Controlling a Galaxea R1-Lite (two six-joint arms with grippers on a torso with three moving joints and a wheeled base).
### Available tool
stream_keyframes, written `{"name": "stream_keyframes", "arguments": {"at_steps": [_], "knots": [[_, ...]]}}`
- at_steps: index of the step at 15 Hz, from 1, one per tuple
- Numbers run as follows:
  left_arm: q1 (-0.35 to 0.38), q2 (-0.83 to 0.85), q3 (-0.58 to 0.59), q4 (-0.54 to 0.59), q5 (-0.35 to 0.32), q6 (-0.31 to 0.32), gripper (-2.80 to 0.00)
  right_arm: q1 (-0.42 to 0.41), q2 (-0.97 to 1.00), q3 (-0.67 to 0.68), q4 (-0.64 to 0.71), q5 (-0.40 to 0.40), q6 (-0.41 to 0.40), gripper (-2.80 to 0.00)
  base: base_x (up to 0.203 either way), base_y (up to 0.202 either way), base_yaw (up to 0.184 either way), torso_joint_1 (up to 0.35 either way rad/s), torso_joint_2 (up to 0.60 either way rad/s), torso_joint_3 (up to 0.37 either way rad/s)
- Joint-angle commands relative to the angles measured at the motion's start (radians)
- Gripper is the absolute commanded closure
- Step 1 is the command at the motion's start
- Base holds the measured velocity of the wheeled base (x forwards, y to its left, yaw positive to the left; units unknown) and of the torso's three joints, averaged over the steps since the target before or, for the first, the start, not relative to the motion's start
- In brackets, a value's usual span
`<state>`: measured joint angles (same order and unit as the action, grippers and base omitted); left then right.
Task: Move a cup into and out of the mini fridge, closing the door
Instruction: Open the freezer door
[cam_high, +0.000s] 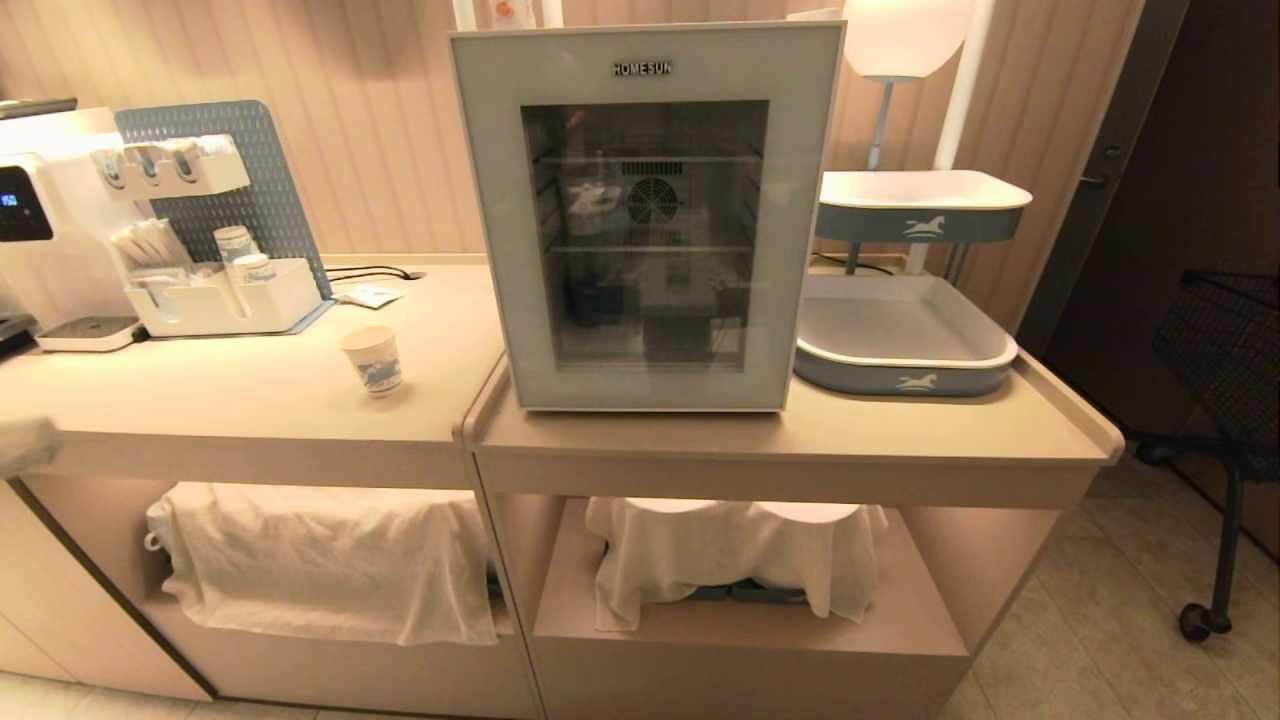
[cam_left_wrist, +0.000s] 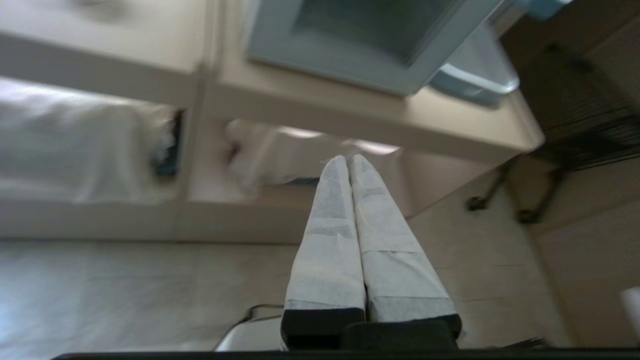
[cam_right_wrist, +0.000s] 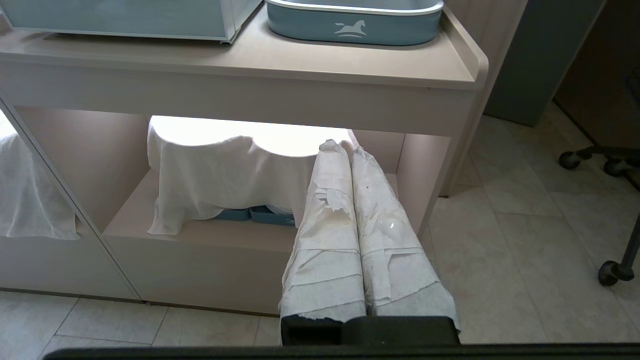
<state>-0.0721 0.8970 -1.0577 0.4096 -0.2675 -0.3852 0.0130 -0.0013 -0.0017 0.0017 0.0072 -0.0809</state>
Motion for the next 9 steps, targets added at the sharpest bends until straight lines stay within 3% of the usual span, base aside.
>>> {"name": "stream_keyframes", "arguments": {"at_steps": [1, 2, 4, 9], "knots": [[-0.002, 0.22, -0.05, -0.127, -0.036, -0.04, 0.0, -0.001, 0.0, 0.0, 0.0, 0.0, 0.0, 0.0, 0.0, 0.0, 0.0, 0.0, 0.0, 0.0], [-0.003, 0.265, -0.066, -0.223, -0.086, -0.077, 0.0, 0.002, 0.001, 0.0, 0.0, 0.0, 0.0, 0.0, 0.0, 0.0, 0.0, 0.0, 0.0, 0.0], [-0.002, 0.322, -0.105, -0.263, -0.151, -0.111, 0.0, -0.001, 0.0, 0.0, 0.0, 0.0, 0.0, 0.0, 0.0, 0.0, 0.0, 0.0, 0.0, 0.0], [-0.003, 0.442, -0.171, -0.255, -0.159, -0.068, 0.0, 0.002, 0.0, 0.0, 0.0, 0.0, 0.0, 0.0, 0.0, 0.0, 0.0, 0.0, 0.0, 0.0]]}}
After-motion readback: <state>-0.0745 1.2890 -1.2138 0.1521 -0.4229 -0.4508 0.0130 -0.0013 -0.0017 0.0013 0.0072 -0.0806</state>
